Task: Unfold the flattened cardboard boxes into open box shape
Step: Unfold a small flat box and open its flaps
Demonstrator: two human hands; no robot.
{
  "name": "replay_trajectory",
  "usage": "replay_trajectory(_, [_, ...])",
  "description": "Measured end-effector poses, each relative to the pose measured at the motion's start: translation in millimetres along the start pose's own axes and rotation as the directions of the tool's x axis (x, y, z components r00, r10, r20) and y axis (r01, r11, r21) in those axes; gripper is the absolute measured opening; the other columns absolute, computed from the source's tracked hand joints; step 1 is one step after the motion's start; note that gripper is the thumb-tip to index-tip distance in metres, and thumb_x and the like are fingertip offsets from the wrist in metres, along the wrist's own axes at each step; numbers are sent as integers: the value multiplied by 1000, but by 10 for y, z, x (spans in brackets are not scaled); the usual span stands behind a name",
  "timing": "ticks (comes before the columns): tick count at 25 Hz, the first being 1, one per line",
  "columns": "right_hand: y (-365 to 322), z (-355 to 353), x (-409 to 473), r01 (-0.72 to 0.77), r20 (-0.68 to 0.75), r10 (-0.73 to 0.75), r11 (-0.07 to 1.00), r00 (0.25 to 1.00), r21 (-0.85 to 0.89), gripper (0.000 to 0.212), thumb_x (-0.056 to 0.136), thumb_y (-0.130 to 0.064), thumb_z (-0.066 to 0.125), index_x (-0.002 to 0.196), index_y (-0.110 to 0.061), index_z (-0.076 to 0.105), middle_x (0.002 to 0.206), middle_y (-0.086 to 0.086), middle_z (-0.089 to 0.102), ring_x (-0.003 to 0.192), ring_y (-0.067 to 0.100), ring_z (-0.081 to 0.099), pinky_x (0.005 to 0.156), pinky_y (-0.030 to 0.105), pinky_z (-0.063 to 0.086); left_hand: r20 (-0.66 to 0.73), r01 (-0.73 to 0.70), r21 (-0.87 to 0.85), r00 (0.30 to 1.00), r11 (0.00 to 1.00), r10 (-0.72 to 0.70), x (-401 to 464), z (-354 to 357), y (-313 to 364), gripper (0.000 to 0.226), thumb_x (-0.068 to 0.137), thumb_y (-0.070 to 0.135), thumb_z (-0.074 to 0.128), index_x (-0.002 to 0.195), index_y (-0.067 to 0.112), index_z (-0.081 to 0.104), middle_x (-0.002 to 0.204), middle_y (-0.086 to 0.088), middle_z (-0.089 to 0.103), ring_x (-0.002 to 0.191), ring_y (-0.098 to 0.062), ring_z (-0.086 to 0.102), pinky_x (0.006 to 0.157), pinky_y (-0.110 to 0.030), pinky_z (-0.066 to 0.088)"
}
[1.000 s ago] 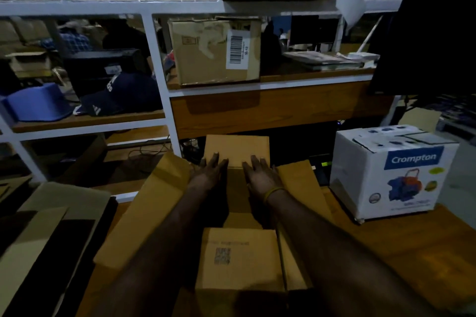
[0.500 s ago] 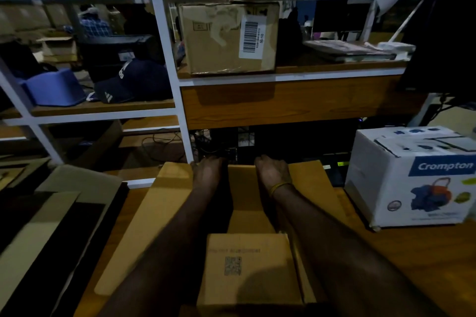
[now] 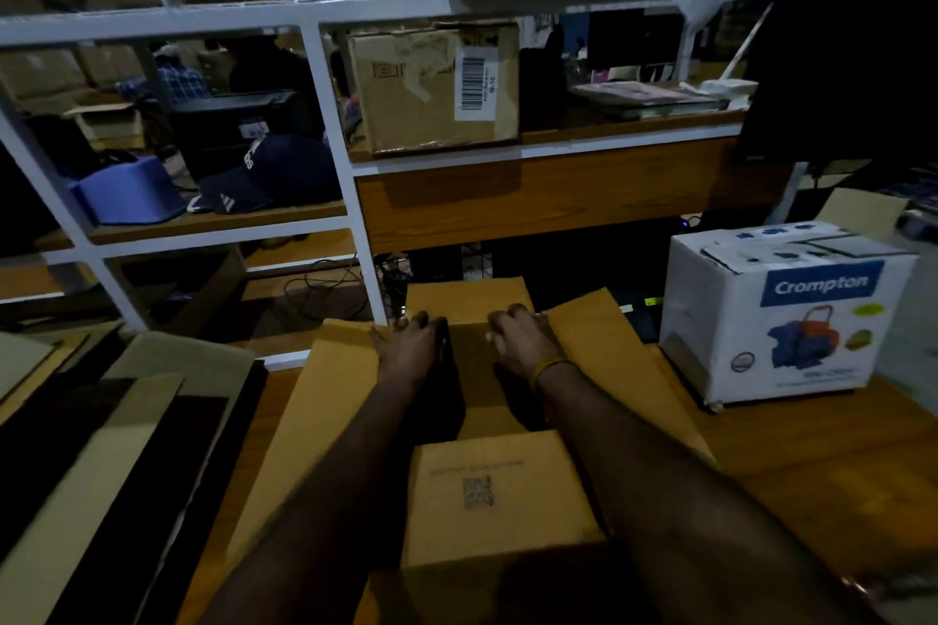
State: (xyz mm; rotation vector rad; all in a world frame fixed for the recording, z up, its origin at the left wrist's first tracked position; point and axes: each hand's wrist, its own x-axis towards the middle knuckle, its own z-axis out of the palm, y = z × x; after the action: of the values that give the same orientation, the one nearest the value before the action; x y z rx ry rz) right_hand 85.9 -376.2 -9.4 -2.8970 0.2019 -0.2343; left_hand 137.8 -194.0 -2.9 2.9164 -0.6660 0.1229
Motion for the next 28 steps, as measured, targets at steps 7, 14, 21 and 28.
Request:
replay_trajectory(7, [-219, -189, -947, -89, 12, 88, 989, 996, 119, 53, 100, -52, 43, 147, -27, 42, 149, 9, 42, 134, 32, 40, 113, 45, 29, 47, -53, -131, 997, 990, 60, -892, -133, 44, 42, 104, 44, 35, 141, 29, 50, 149, -1, 42, 139, -24, 39, 110, -71, 11])
replay_trajectory(14, [-501, -408, -2072, 27, 196, -9, 995, 981, -91, 84, 81, -85, 35, 150, -36, 36, 148, 3, 47, 139, 28, 38, 117, 63, 4, 122, -191, -173, 969, 966, 213, -1997, -364, 74, 56, 96, 65, 37, 143, 36, 44, 147, 1, 48, 136, -23, 42, 114, -64, 14])
replay_trajectory(21, [-809, -1012, -2650, 86, -72, -98, 984, 993, -158, 61, 88, -42, 69, 141, -30, 43, 135, 6, 47, 126, 30, 46, 100, 46, 39, -120, -219, -23, 969, 975, 215, -2618, -891, 348, 72, 85, 53, 67, 146, 29, 38, 138, -5, 42, 123, -27, 45, 99, -43, 42])
replay_trajectory(28, [-799, -1230, -3298, 169, -261, -182, 983, 948, -72, 27, 99, -46, 48, 107, -26, 63, 99, 2, 66, 87, 21, 60, 67, 29, 44, -228, -149, -321, 971, 935, 76, -3184, -1158, 370, 43, 103, 49, 34, 93, 20, 65, 88, 1, 65, 96, -21, 60, 114, -52, 22])
